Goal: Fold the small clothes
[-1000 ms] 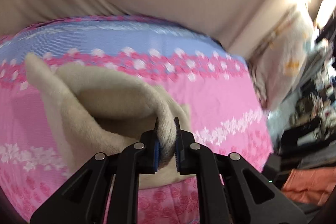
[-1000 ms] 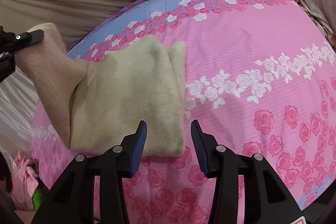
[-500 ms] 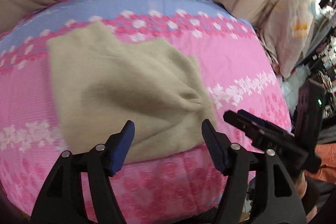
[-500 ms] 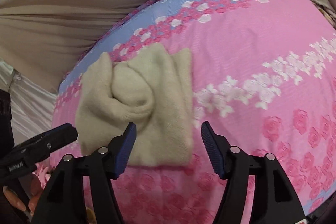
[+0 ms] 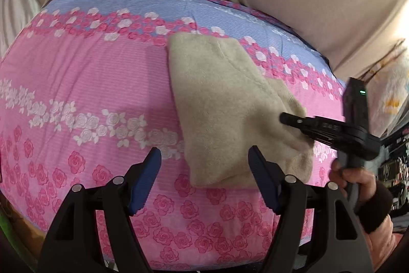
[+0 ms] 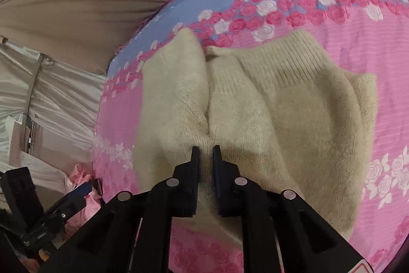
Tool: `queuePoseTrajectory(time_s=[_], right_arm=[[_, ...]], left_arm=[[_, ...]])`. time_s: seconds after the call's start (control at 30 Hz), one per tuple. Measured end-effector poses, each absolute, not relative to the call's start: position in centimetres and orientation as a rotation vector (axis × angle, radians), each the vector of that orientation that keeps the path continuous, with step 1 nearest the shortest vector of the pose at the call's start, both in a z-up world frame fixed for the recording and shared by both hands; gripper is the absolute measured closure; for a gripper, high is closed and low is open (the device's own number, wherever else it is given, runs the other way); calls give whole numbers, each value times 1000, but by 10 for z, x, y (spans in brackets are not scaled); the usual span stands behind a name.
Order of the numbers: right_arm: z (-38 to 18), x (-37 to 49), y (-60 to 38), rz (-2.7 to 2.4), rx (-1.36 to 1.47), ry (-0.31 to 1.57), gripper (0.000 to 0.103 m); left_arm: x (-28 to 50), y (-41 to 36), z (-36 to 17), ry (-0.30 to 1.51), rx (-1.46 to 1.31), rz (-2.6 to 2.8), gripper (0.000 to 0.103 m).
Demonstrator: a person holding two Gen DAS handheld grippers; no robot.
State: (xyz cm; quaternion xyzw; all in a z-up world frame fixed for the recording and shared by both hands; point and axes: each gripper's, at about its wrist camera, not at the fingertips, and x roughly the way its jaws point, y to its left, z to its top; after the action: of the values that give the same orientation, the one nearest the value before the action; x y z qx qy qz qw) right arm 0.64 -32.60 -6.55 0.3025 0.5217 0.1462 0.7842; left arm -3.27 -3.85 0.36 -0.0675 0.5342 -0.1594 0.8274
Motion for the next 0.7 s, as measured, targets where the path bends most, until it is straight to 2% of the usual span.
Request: queuePoseTrajectory(time_s=[0.07,0.2,0.27,0.33,0.4,0.5,0.53,0.57,0.63,0.7], right_arm=[[-33,-6,-325,323,664,1037,97],[7,-57,-356,195,717,928,98],[-5,-80,-370,99,685,959,96],[-51,-92,-384,39,741,1049,90],[-89,-98,-388,-68,720,1145,90],[-71,-109,-393,-69,807,1040,87],[-58,-108,-391,-62,795,1006,78],[-42,-102,-389,-45,768,974,60],[-26,-83,-384,-13,710,959,42],[-23,-50,-377,25,657,971,42]], left_arm=[[-29,-38,6,1131,-152,-338,35],[-25,-44,17,1101,-141,-383,34],[-25,-54,17,1097,-116,-406,30],[-25,-63,12,1110,-112,-430,30],[-25,-76,5,1145,-99,-452,30],[-28,-91,5,1146,-55,-476,30],[-28,-93,4,1141,-41,-481,29],[-29,-97,3,1141,-25,-482,28],[-29,-101,-1,1156,-20,-487,28],[-28,-102,-4,1166,-23,-487,28]])
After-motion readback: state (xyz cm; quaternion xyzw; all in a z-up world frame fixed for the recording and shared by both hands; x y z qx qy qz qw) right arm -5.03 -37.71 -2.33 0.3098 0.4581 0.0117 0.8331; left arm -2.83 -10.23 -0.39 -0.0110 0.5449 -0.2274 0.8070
